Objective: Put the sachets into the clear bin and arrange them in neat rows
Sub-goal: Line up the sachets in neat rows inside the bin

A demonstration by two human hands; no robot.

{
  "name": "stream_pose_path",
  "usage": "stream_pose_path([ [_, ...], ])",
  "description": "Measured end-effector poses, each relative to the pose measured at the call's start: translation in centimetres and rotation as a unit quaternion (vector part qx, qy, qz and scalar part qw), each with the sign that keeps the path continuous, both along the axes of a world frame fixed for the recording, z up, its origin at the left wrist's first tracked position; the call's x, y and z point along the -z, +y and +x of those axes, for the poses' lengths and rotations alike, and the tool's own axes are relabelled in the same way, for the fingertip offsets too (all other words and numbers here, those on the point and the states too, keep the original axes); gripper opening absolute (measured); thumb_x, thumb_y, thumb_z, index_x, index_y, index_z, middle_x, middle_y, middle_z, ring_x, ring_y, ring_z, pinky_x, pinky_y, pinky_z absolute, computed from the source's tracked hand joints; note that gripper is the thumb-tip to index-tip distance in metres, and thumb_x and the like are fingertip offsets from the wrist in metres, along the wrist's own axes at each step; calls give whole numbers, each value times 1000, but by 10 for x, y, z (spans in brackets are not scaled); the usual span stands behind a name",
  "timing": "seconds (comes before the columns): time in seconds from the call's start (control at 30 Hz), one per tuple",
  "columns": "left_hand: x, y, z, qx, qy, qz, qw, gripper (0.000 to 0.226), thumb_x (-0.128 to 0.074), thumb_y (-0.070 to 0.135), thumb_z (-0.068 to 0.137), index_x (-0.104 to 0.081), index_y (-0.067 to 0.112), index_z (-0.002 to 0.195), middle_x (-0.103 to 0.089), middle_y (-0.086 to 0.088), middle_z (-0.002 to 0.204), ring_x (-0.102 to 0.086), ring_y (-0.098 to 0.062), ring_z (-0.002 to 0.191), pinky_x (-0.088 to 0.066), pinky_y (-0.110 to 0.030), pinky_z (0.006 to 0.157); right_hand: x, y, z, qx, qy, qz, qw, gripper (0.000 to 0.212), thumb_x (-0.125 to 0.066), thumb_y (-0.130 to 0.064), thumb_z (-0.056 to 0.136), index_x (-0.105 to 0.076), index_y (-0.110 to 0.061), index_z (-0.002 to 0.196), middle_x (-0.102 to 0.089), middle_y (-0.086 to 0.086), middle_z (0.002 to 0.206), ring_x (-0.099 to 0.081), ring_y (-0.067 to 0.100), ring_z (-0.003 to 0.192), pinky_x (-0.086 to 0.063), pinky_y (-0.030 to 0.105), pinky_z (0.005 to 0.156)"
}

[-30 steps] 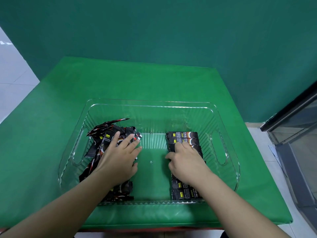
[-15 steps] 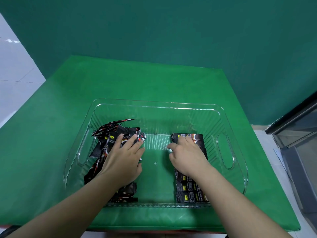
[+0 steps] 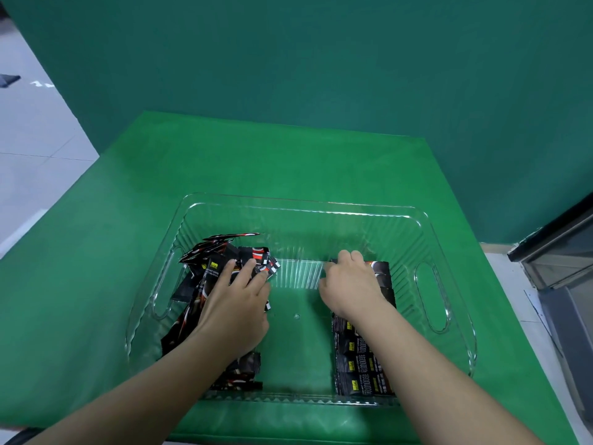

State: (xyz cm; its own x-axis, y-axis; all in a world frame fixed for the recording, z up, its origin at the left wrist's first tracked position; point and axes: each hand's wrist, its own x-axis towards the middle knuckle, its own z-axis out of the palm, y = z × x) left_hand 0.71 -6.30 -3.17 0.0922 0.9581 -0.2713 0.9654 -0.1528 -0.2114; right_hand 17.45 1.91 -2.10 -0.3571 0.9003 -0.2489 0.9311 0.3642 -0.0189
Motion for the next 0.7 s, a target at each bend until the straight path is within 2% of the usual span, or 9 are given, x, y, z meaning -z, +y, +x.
stream_pose_path([
  [0.17, 0, 3, 1, 9, 19, -2, 1000, 64, -29, 41, 97, -6, 18, 153, -12, -3, 159, -3, -26, 146, 5, -55, 114, 2, -15, -18, -73, 123, 16, 990, 35, -42, -20, 93, -54, -8, 124, -48, 8, 114, -38, 25, 112, -35, 36, 98],
  [0.23, 0, 6, 0, 24, 25, -1, 999, 66, -29, 41, 96, -7, 15, 152, -14, -4, 157, -7, -25, 144, 5, -56, 113, 10, -20, -26, -80, 152, -25, 985, 35, -42, -11, 91, -54, -4, 124, -48, 10, 118, -42, 26, 114, -36, 35, 101],
  [0.3, 0, 8, -3, 46, 32, -6, 998, 67, -28, 40, 95, -5, 13, 152, -7, -5, 159, -2, -24, 146, 7, -58, 113, 17, -24, -32, -49, 182, -83, 979, 40, -40, -2, 90, -48, 0, 129, -44, 13, 132, -42, 28, 124, -33, 33, 107],
  [0.37, 1, 11, -4, 71, 39, -23, 996, 68, -26, 40, 96, 2, 15, 153, 7, -2, 161, 12, -23, 146, 10, -60, 112, 21, -29, -34, -31, 198, -125, 972, 50, -36, 1, 92, -32, 0, 142, -28, 14, 150, -27, 27, 139, -21, 29, 115],
  [0.47, 4, 15, -1, 80, 54, -41, 995, 67, -25, 41, 97, 6, 17, 152, 10, -2, 160, 22, -23, 144, 13, -62, 110, 26, -33, -34, -26, 215, -141, 966, 59, -32, 5, 93, -15, -3, 149, -11, 11, 158, -8, 18, 146, -6, 23, 116],
  [0.7, 6, 19, 9, 44, 161, -60, 984, 66, -17, 39, 100, 9, 5, 150, 10, -8, 160, 23, -25, 143, 16, -61, 108, 22, -32, -30, 28, 251, -160, 954, 73, -34, 7, 89, -4, -15, 152, -12, 7, 158, -17, 17, 145, -17, 26, 116],
])
